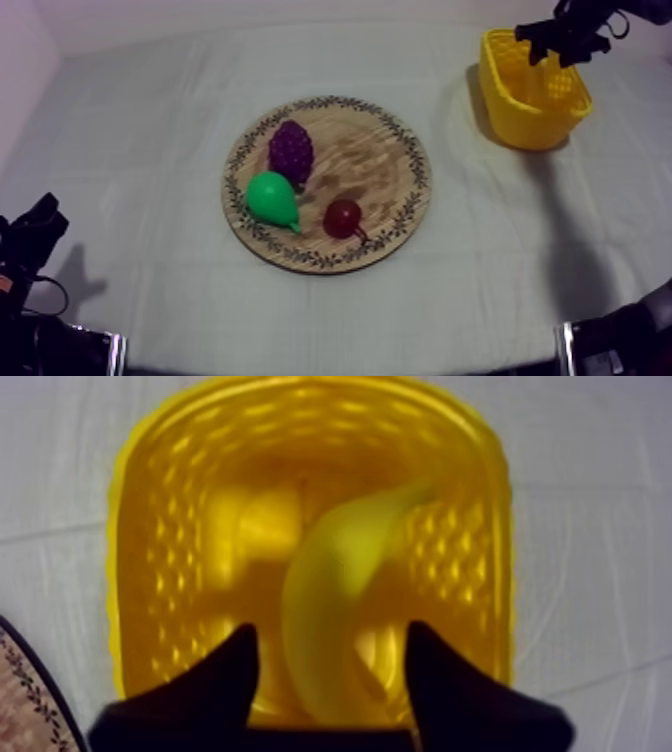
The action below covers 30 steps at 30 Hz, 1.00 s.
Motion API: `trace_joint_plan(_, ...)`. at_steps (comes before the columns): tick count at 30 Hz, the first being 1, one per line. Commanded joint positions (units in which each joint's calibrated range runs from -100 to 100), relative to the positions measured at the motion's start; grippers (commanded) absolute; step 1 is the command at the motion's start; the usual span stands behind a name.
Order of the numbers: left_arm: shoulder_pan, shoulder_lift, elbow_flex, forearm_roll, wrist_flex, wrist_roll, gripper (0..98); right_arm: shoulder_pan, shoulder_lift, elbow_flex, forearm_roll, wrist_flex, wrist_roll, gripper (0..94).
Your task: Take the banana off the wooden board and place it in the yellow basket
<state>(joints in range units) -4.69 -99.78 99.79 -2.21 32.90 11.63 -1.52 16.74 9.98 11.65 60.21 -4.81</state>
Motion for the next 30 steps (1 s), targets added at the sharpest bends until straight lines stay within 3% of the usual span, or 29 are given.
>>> trace_joint_plan(1, 0.0, 0.0, 0.0, 0.03, 0.0, 0.0, 0.1, 0.0, -0.1, 0.6, 0.1, -0.5, 0.2, 63.2)
trace_joint_plan(5, 0.0, 0.0, 0.0, 0.03, 0.0, 0.0, 0.1, 0.0, -0.1, 1.3, 0.0, -1.7, 0.6, 62.5)
trace_joint_plan(11, 0.0, 0.0, 0.0, 0.03, 0.0, 0.0, 0.1, 0.6, -3.9, 4.6, 1.2, -9.1, 0.1, 21.9)
trace_joint_plan(15, 0.0, 0.0, 0.0, 0.03, 0.0, 0.0, 0.1, 1.0, -9.7, 10.9, 3.9, -17.2, -2.5, 6.9)
trace_joint_plan(19, 0.0, 0.0, 0.0, 0.03, 0.0, 0.0, 0.1, 1.0, -17.0, 19.4, 8.8, -25.9, -7.6, 2.2)
trace_joint_plan(24, 0.0, 0.0, 0.0, 0.03, 0.0, 0.0, 0.1, 1.2, -27.4, 29.0, 15.9, -34.4, -16.8, 0.8)
trace_joint_plan(30, 0.0, 0.0, 0.0, 0.03, 0.0, 0.0, 0.1, 1.6, -40.4, 40.9, 18.4, -40.5, -21.2, 0.6)
